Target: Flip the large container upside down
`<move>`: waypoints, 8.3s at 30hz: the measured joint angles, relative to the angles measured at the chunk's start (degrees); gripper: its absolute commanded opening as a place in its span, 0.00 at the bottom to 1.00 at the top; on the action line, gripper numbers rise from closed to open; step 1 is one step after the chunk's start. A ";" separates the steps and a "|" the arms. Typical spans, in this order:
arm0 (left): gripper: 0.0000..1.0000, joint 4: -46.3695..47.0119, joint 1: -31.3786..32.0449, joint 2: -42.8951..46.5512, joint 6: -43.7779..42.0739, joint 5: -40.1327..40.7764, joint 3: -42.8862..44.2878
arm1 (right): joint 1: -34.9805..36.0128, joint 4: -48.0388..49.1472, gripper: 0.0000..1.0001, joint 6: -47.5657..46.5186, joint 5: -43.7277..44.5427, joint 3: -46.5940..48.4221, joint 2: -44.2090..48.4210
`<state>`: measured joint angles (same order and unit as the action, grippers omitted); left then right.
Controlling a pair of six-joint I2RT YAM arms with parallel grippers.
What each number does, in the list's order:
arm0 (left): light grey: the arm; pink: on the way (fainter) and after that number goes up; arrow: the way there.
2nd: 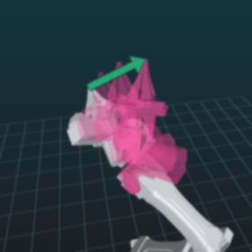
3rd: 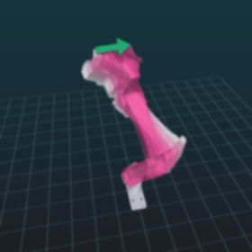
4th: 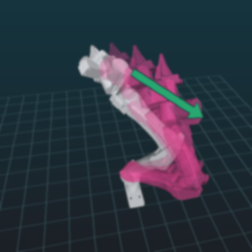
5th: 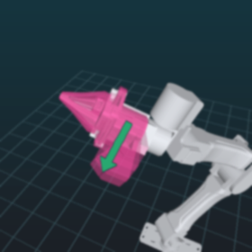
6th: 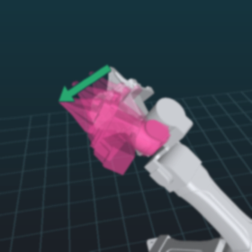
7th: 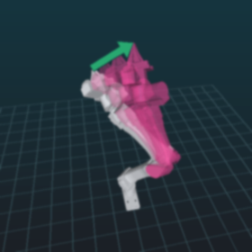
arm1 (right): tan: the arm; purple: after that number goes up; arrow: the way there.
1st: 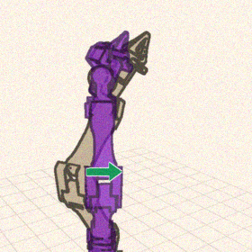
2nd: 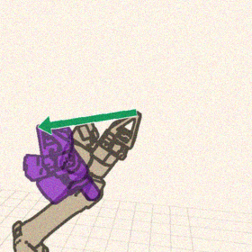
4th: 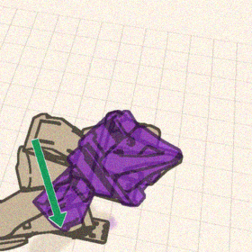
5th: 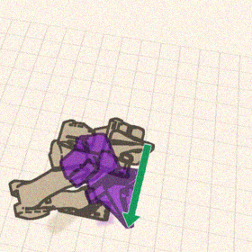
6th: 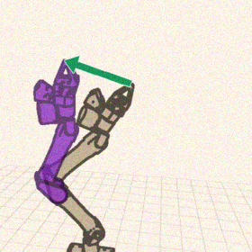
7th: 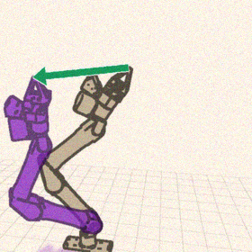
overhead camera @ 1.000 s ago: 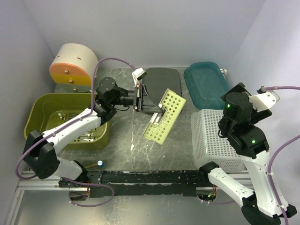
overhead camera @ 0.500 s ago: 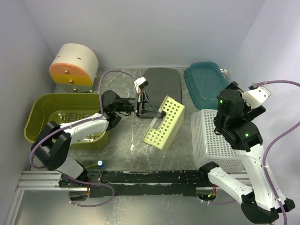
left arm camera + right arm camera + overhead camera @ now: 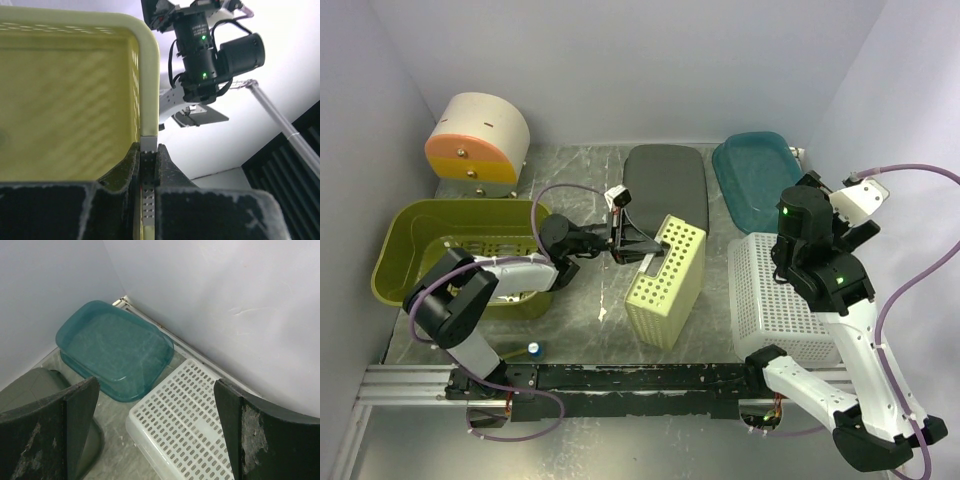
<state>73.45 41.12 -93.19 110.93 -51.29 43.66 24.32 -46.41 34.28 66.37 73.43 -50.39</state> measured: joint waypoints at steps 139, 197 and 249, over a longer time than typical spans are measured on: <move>0.99 -113.61 -15.06 18.93 -83.06 44.15 54.14 | 16.13 29.24 0.00 4.11 -101.68 -7.65 -26.05; 0.94 -125.20 -37.05 6.43 -63.19 72.30 38.86 | -15.47 3.85 1.00 -6.29 -66.58 -16.11 -11.23; 0.07 -111.56 -24.04 24.46 -57.79 42.80 42.88 | -15.47 8.74 1.00 -7.34 -70.64 -18.14 -13.40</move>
<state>-38.11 17.08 -68.73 53.15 -8.49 86.54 8.84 -37.67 26.94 -4.27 55.29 -63.79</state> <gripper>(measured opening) 0.113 0.997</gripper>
